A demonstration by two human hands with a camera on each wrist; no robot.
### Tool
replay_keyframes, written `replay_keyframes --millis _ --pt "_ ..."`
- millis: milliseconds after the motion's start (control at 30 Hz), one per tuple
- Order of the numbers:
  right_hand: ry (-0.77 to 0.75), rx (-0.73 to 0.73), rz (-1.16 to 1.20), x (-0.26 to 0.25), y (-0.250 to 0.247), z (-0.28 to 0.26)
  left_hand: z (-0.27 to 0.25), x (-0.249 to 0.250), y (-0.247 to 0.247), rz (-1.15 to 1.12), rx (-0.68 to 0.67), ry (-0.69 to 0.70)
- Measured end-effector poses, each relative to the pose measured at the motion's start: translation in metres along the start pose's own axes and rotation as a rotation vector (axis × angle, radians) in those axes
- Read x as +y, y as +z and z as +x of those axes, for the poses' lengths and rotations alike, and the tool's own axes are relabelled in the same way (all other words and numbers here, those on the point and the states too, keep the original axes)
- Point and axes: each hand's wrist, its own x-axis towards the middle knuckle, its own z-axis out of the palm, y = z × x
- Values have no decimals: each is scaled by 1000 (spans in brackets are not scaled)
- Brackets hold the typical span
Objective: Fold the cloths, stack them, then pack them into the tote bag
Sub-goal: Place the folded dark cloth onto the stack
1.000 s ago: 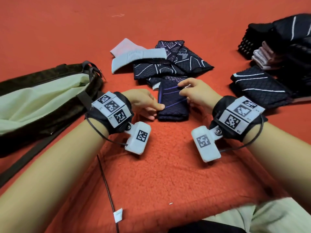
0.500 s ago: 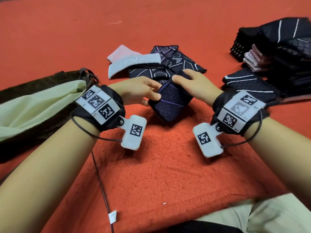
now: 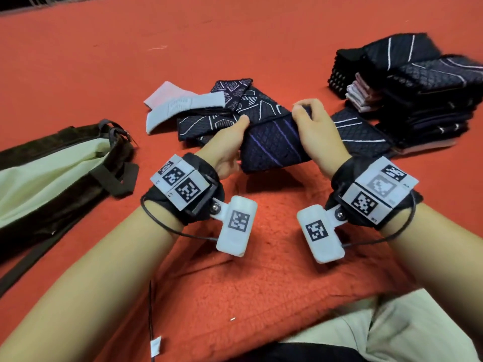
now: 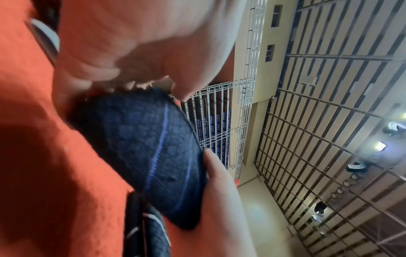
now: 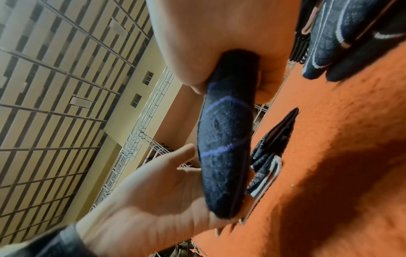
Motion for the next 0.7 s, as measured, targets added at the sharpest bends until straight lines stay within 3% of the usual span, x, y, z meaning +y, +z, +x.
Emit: replay_keyframes --millis 67,200,367,467,600,700 --pt "28 -10 -14 4 -3 -2 3 -1 13 -82 61 3" --pt "36 26 -68 12 -14 -5 12 -3 28 30 198 111" --pt "56 160 -106 20 -48 4 27 2 58 167 48 105" --pt "81 206 -102 25 -74 13 34 12 79 293 -22 178" --pt "177 251 90 32 -100 14 45 37 105 382 -66 284" --pt "276 204 214 34 -114 10 57 50 117 401 -78 312"
